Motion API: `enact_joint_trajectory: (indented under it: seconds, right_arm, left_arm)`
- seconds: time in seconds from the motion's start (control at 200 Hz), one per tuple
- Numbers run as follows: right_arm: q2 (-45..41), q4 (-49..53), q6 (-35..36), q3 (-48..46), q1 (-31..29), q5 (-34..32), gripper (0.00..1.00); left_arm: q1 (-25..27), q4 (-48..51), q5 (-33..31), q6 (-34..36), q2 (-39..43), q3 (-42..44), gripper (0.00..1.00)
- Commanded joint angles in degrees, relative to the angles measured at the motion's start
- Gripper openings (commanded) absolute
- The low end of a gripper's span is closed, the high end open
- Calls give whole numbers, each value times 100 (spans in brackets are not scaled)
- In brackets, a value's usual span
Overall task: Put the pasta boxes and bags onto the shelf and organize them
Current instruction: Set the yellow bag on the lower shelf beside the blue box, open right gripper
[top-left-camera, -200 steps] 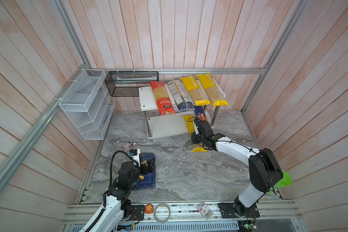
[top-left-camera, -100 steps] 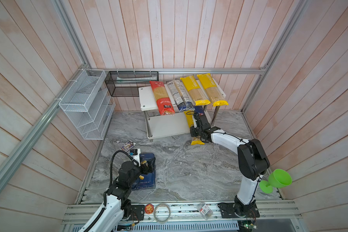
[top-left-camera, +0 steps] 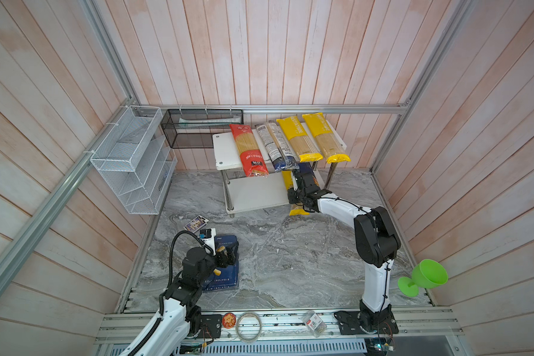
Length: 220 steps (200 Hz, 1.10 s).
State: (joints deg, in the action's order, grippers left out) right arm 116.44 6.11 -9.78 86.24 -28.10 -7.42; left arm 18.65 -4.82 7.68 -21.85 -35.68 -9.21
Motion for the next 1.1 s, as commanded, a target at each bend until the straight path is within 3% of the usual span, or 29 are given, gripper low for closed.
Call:
enact_joint_trajectory:
  seconds: [0.0,0.185,0.41,0.685,1.095]
  right_arm:
    - [30,-644,77,445,58,-152,16]
    - [172,-575,106,659,154,-220,18]
    - [177,-517,126,633,164,-251,37]
    - [-26,-555,82,335,166,-264,47]
    - [-1191,-934,-142,-1278,-7,64,50]
  left_arm:
    - [-21,-124,23,100,-9,-154,100]
    - [-23,-129,23,96,-19,-152,99]
    - [-15,-124,36,104,-29,-163,100]
    - [-22,-133,40,110,18,-142,100]
    - [-20,-109,-52,80,-9,-153,100]
